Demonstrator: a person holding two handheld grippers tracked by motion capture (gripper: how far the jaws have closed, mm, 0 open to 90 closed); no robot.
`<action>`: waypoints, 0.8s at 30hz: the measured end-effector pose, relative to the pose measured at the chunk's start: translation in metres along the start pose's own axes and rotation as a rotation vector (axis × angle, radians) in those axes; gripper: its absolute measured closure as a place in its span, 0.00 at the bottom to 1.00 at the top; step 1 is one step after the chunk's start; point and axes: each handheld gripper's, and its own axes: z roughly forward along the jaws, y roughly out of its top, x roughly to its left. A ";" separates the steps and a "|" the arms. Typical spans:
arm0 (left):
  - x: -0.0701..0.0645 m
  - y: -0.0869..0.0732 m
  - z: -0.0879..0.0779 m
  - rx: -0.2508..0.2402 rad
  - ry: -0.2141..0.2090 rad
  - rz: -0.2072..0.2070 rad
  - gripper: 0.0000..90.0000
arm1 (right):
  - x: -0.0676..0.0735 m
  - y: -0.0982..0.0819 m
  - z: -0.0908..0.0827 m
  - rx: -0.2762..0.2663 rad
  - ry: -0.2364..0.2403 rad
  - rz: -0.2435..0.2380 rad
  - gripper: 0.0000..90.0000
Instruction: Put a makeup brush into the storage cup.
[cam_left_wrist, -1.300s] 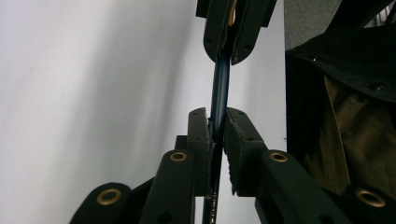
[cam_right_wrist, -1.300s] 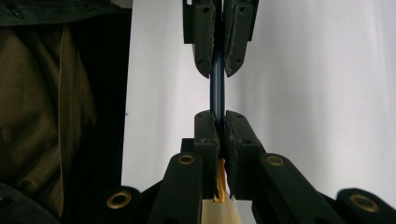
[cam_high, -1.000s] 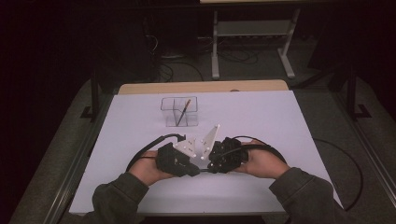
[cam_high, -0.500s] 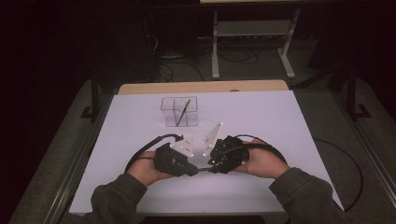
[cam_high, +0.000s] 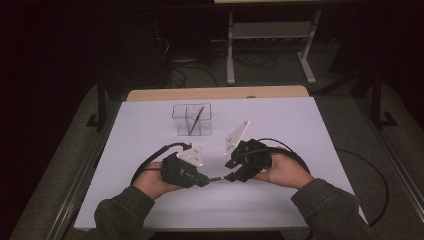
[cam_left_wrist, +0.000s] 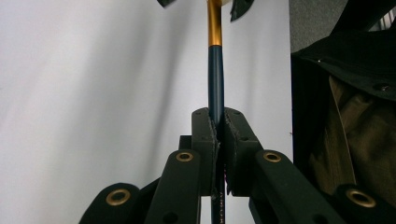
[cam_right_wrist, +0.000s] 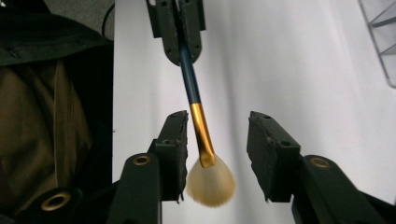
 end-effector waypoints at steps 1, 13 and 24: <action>0.000 -0.001 -0.001 0.000 0.004 -0.001 0.93 | -0.001 -0.001 -0.001 -0.002 0.001 0.008 0.62; 0.003 -0.009 -0.007 -0.018 0.029 -0.024 0.93 | -0.009 -0.014 -0.008 -0.055 -0.017 0.099 0.52; 0.009 -0.016 -0.014 -0.041 0.052 -0.058 0.93 | -0.014 -0.027 -0.011 -0.107 -0.018 0.153 0.49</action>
